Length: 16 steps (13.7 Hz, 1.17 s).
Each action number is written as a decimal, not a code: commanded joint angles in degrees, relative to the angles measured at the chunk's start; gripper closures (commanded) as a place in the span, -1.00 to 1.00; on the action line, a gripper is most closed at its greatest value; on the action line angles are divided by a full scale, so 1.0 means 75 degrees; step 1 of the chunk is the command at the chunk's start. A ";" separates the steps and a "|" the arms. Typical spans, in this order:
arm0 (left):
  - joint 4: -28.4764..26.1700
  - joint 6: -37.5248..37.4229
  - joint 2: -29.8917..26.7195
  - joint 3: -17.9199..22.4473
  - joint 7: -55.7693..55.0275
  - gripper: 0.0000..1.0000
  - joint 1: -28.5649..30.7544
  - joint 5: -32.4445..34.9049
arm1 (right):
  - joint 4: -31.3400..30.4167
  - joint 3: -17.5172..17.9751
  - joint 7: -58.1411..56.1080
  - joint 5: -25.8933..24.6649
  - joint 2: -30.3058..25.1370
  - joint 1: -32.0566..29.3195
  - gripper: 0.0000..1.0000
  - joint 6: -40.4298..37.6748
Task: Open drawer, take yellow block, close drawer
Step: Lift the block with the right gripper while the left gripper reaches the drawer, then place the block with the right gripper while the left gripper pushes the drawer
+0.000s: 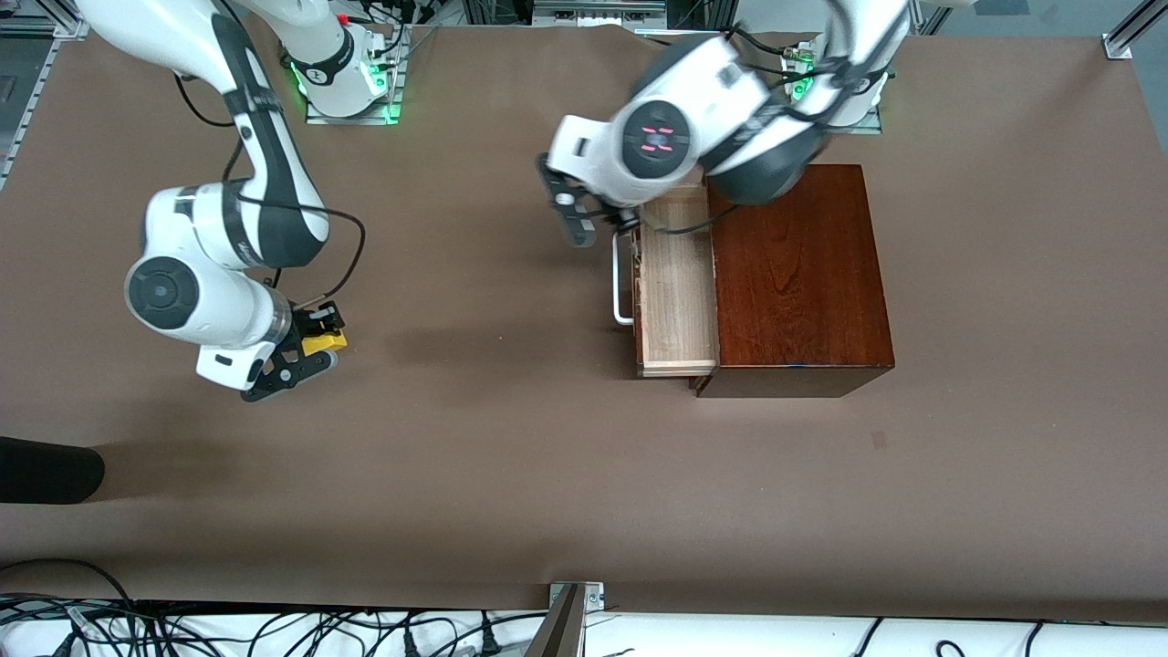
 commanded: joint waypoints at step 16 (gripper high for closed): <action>0.0217 -0.1857 0.1027 0.0180 0.2673 -1.00 0.0547 0.2560 | -0.1487 -0.0051 0.1404 0.0144 -0.1001 -0.0062 -1.00 0.1655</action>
